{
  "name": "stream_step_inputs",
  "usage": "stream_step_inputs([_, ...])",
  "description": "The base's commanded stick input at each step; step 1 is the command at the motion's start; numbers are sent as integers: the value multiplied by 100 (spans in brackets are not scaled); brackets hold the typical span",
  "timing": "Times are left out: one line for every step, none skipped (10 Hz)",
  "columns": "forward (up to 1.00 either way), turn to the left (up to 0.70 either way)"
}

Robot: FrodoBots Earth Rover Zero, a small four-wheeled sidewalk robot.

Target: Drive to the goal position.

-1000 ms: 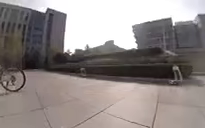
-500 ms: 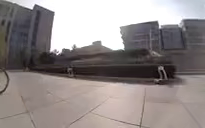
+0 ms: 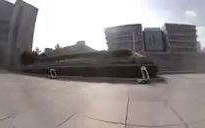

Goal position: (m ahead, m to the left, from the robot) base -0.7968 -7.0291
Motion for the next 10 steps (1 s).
stream_step_inputs([0,0])
stream_step_inputs([0,-10])
stream_step_inputs([0,-64])
stream_step_inputs([0,-69])
stream_step_inputs([0,-70])
stream_step_inputs([0,-70])
stream_step_inputs([0,-70])
stream_step_inputs([0,-70])
stream_step_inputs([0,-70])
stream_step_inputs([0,-70])
